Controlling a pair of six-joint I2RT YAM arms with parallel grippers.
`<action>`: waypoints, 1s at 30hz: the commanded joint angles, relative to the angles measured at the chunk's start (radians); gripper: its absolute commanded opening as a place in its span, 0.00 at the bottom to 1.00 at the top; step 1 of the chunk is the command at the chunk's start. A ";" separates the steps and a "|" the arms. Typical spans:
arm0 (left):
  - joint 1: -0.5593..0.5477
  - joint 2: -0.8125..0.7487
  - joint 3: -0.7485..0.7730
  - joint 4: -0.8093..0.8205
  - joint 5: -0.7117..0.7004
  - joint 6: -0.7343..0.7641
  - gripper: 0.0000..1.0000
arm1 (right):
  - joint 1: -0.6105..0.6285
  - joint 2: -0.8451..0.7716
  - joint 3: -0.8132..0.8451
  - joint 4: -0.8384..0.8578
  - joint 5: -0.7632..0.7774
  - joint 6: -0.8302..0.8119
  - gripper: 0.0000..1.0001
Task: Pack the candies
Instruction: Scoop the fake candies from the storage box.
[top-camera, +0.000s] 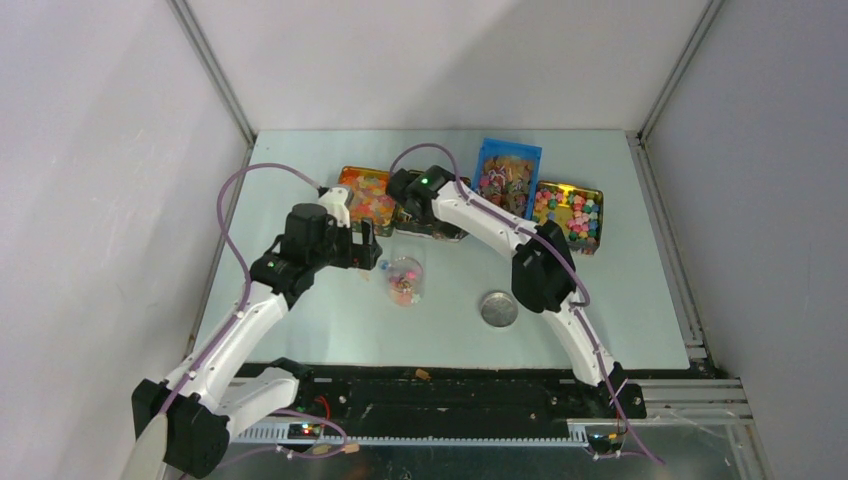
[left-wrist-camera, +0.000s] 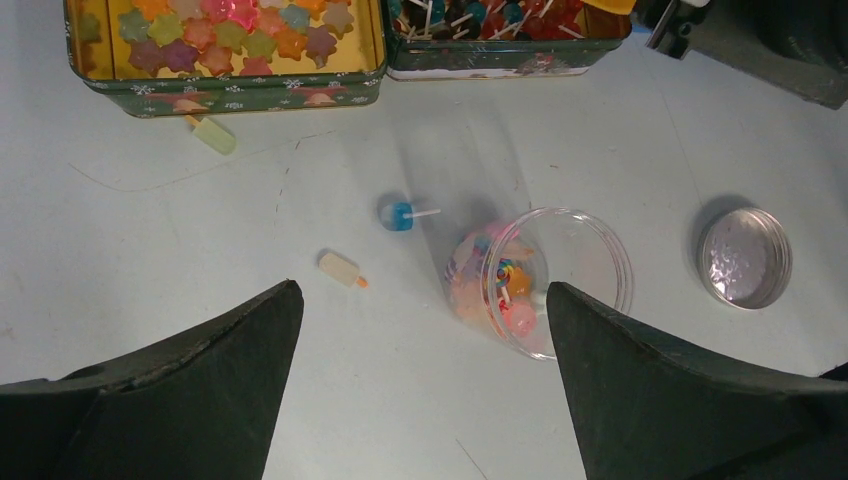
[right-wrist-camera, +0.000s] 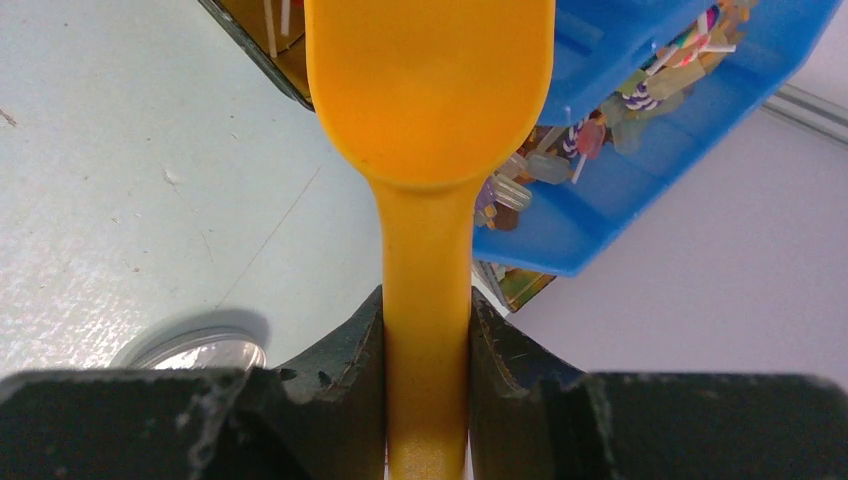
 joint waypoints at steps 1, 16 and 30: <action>-0.001 -0.025 -0.008 0.035 -0.008 0.011 1.00 | 0.016 0.021 -0.006 0.036 0.037 -0.033 0.00; -0.001 -0.028 -0.008 0.034 -0.017 0.010 1.00 | 0.052 0.078 -0.002 0.072 0.046 -0.065 0.00; -0.001 -0.032 -0.008 0.034 -0.027 0.011 1.00 | -0.007 -0.029 -0.053 0.077 0.072 -0.078 0.00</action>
